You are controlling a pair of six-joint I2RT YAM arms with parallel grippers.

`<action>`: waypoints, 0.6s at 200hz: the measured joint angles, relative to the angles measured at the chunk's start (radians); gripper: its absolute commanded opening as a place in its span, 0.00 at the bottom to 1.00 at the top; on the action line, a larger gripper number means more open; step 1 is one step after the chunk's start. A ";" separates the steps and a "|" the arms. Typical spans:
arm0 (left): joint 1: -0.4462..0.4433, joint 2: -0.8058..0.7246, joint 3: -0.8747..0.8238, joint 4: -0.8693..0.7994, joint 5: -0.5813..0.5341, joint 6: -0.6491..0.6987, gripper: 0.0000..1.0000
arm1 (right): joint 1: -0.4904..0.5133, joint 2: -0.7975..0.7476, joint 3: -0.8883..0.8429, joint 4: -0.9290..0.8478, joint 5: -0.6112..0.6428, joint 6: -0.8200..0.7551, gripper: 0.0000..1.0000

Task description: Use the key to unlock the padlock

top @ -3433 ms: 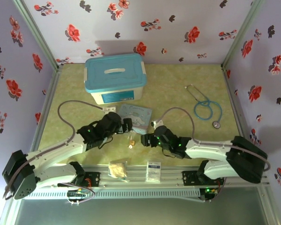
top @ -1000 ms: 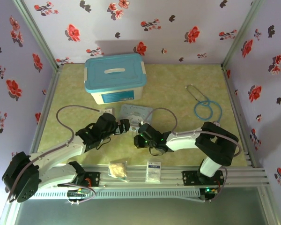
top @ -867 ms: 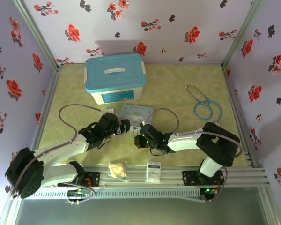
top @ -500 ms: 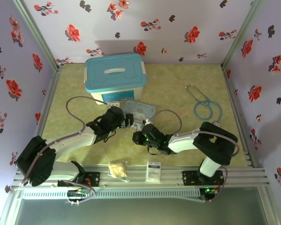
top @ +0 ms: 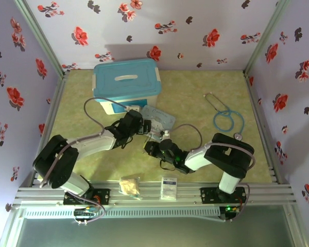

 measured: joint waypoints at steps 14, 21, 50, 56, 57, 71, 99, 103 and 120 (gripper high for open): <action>0.000 0.019 0.016 0.010 0.002 0.011 0.87 | 0.000 -0.018 0.003 -0.042 0.003 0.000 0.15; 0.000 0.030 0.025 0.013 0.006 0.019 0.84 | 0.000 -0.027 0.010 -0.077 0.003 -0.002 0.15; 0.001 0.053 0.039 0.017 0.031 0.029 0.72 | 0.000 -0.049 0.099 -0.320 0.002 -0.035 0.16; 0.001 0.056 0.039 0.018 0.035 0.028 0.70 | -0.001 -0.052 0.112 -0.359 0.002 -0.043 0.16; 0.002 0.056 0.039 0.018 0.036 0.029 0.69 | -0.001 -0.052 0.115 -0.368 0.002 -0.044 0.16; 0.002 0.063 0.039 0.020 0.045 0.030 0.66 | -0.003 -0.056 0.139 -0.442 0.001 -0.064 0.18; 0.004 0.075 0.039 0.032 0.060 0.026 0.52 | -0.016 -0.076 0.159 -0.549 0.001 -0.091 0.18; 0.004 0.075 0.039 0.034 0.064 0.021 0.51 | -0.018 -0.082 0.157 -0.558 0.001 -0.093 0.18; 0.001 0.075 0.036 0.041 0.082 0.012 0.47 | -0.028 -0.123 0.121 -0.578 0.001 -0.093 0.18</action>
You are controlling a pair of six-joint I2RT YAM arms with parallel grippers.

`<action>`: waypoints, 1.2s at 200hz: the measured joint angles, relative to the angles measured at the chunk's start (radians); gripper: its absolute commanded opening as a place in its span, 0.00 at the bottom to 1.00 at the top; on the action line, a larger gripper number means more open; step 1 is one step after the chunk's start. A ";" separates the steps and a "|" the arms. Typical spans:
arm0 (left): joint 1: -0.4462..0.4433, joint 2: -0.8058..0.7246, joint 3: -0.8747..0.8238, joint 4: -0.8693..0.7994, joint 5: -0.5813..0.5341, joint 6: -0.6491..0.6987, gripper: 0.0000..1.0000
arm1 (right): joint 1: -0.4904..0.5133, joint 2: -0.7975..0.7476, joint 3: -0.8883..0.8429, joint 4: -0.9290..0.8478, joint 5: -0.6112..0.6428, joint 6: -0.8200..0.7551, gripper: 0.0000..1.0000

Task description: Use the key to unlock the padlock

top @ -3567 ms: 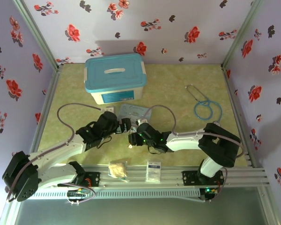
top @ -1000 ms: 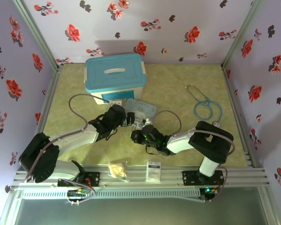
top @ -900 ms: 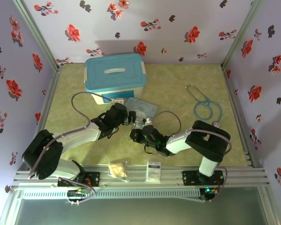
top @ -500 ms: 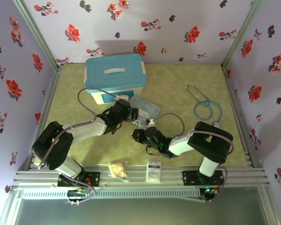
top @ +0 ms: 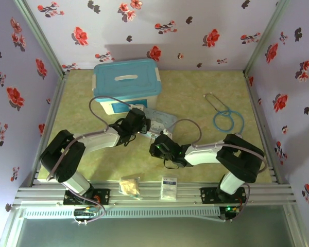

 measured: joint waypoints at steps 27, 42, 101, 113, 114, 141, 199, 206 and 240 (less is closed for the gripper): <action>-0.023 -0.007 -0.029 0.044 0.024 -0.025 0.44 | -0.013 -0.062 -0.066 0.003 0.000 0.000 0.18; -0.029 -0.006 -0.054 0.093 0.040 -0.047 0.39 | -0.016 -0.080 -0.082 0.001 0.002 0.000 0.18; -0.077 -0.006 -0.124 0.235 0.055 -0.141 0.37 | -0.032 -0.167 -0.168 0.001 0.027 0.019 0.18; -0.087 -0.006 -0.125 0.235 0.048 -0.152 0.37 | -0.035 -0.175 -0.174 -0.004 0.031 0.019 0.18; -0.088 -0.006 -0.125 0.235 0.047 -0.153 0.37 | -0.035 -0.176 -0.175 -0.004 0.031 0.019 0.19; -0.107 -0.006 -0.126 0.235 0.038 -0.174 0.36 | -0.044 -0.192 -0.177 -0.049 0.048 0.018 0.21; -0.156 -0.006 -0.133 0.248 0.052 -0.219 0.35 | -0.076 -0.206 -0.093 -0.314 0.060 -0.047 0.26; -0.158 -0.006 -0.135 0.253 0.056 -0.225 0.35 | -0.080 -0.208 -0.094 -0.315 0.053 -0.055 0.25; -0.166 -0.006 -0.140 0.261 0.061 -0.242 0.35 | -0.099 -0.241 -0.127 -0.293 0.029 -0.068 0.18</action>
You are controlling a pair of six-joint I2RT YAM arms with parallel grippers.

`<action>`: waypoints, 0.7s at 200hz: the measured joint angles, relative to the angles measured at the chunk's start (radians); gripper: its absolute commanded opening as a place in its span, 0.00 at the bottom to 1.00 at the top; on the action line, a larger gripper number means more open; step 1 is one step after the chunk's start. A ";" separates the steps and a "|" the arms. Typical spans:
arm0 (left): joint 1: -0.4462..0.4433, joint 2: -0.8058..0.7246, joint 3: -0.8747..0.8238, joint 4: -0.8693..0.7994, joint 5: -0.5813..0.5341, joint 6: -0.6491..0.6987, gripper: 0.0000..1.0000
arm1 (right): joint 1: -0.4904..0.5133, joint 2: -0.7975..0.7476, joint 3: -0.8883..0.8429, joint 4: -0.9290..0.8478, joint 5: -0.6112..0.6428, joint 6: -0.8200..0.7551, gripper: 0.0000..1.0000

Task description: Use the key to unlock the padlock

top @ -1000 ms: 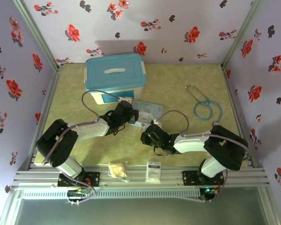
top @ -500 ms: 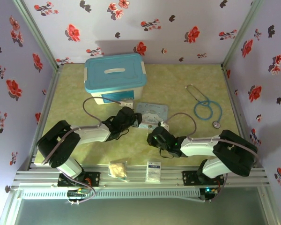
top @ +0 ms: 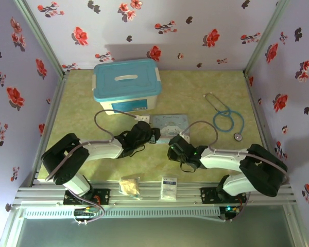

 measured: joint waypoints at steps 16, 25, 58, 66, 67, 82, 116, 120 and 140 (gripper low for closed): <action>-0.007 0.000 -0.001 0.002 0.007 -0.008 0.35 | -0.002 -0.029 -0.024 0.000 0.000 0.002 0.18; -0.011 0.000 -0.002 0.003 0.013 -0.011 0.35 | -0.002 -0.050 -0.042 0.003 -0.002 0.006 0.19; -0.018 0.000 -0.002 0.003 0.031 -0.011 0.35 | -0.008 -0.116 -0.105 0.035 -0.007 0.024 0.17; -0.019 0.000 -0.002 0.004 0.037 -0.012 0.34 | -0.016 -0.130 -0.127 0.061 -0.014 0.029 0.16; -0.019 0.000 -0.002 0.004 0.038 -0.012 0.34 | -0.016 -0.132 -0.129 0.064 -0.015 0.031 0.15; -0.023 0.000 -0.001 0.003 0.047 -0.012 0.34 | -0.036 -0.157 -0.172 0.119 -0.037 0.043 0.14; -0.035 0.000 0.002 0.004 0.050 -0.018 0.33 | -0.057 -0.215 -0.215 0.147 -0.041 0.061 0.13; -0.036 0.001 0.002 0.004 0.050 -0.019 0.33 | -0.057 -0.225 -0.219 0.146 -0.039 0.061 0.13; -0.039 0.009 0.010 0.003 0.050 -0.026 0.33 | -0.057 -0.280 -0.240 0.146 -0.021 0.063 0.12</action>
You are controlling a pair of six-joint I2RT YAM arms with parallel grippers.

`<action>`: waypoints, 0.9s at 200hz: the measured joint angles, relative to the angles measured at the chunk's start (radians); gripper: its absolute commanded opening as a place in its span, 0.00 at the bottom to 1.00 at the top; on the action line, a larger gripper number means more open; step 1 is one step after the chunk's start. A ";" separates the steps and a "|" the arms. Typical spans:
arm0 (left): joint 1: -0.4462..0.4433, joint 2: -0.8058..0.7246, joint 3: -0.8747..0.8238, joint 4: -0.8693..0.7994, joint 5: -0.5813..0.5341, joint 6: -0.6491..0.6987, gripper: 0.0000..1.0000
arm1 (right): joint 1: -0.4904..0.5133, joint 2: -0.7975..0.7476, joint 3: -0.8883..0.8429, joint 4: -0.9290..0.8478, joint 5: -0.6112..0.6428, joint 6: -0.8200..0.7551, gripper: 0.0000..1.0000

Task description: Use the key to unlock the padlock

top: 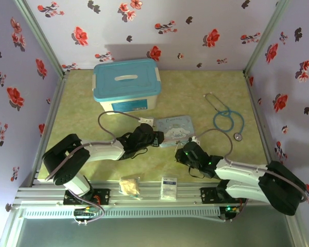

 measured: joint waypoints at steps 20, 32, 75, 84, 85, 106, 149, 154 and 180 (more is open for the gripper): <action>-0.005 0.012 0.008 0.012 0.002 -0.014 0.33 | 0.000 -0.052 -0.035 0.029 0.030 0.006 0.11; -0.006 0.013 0.008 0.016 0.004 -0.020 0.33 | -0.002 -0.075 -0.063 0.050 0.049 0.005 0.10; -0.008 0.036 0.033 0.015 0.010 -0.023 0.33 | -0.022 -0.071 -0.079 0.065 0.091 -0.007 0.10; -0.008 0.043 0.040 0.016 0.010 -0.023 0.33 | -0.035 -0.052 -0.079 0.077 0.091 -0.011 0.10; -0.008 0.045 0.041 0.016 0.010 -0.023 0.33 | -0.036 -0.050 -0.079 0.079 0.091 -0.011 0.10; -0.008 0.054 0.045 0.027 0.015 -0.029 0.33 | -0.054 -0.003 -0.079 0.116 0.090 -0.018 0.09; -0.008 0.056 0.045 0.036 0.018 -0.053 0.38 | -0.066 0.002 -0.082 0.144 0.103 -0.023 0.08; -0.008 0.056 0.045 0.035 0.018 -0.053 0.43 | -0.068 0.002 -0.082 0.144 0.103 -0.026 0.08; -0.008 0.056 0.064 -0.006 0.017 -0.054 0.60 | -0.074 0.006 -0.081 0.142 0.104 -0.044 0.08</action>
